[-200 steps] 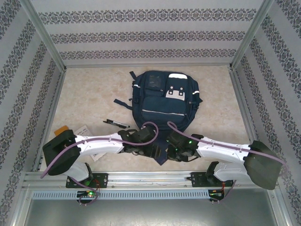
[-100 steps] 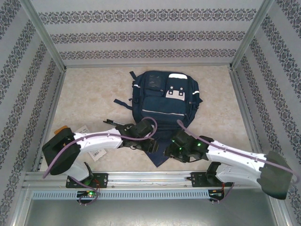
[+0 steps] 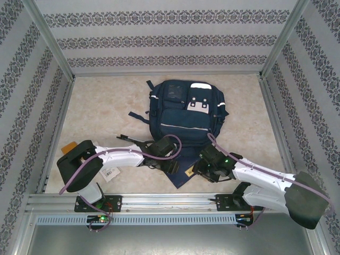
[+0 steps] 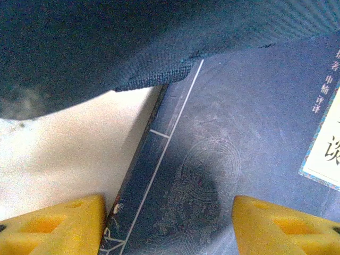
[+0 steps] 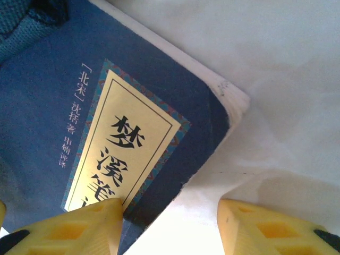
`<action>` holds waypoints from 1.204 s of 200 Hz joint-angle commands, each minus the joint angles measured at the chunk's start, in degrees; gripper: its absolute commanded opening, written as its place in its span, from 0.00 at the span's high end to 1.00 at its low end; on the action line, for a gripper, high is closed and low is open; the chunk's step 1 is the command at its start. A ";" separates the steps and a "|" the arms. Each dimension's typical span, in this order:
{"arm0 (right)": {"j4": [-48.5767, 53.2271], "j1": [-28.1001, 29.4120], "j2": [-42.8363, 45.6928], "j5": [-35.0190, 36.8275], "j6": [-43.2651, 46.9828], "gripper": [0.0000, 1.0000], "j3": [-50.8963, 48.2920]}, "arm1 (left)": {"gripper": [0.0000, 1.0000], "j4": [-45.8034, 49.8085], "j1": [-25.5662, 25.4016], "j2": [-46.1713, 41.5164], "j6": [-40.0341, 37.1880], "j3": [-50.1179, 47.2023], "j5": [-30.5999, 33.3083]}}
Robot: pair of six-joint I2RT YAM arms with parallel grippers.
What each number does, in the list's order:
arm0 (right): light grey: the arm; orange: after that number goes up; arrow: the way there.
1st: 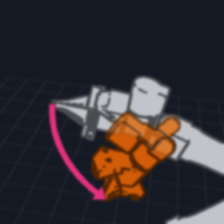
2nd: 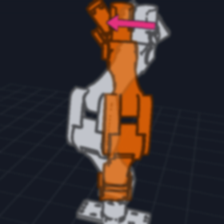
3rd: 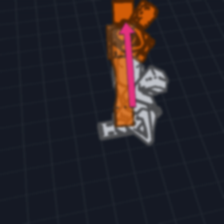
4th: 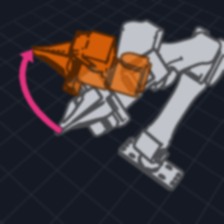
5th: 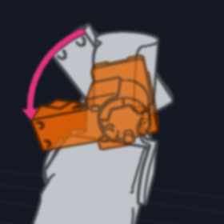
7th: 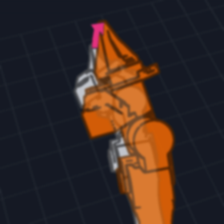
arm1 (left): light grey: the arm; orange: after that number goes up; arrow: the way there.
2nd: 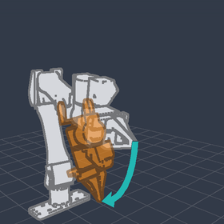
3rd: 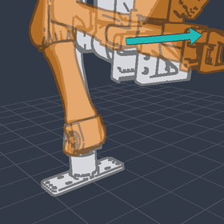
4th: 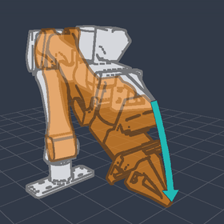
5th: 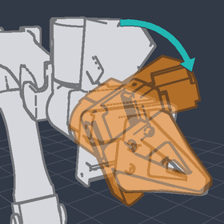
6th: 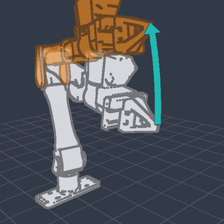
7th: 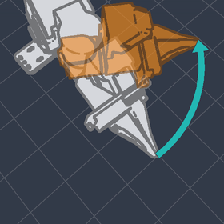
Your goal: Pack the student bag
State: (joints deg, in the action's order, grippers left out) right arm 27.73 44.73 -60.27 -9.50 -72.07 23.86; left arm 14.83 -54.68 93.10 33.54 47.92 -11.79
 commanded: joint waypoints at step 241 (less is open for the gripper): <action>-13.61 0.62 -5.20 -12.59 9.64 0.83 -0.22 | 0.43 -19.48 -3.95 1.27 17.66 -1.25 -21.88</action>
State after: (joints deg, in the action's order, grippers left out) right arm 25.32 43.75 -65.21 -14.70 -62.94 25.43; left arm 9.93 -56.53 93.51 48.23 46.81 -21.96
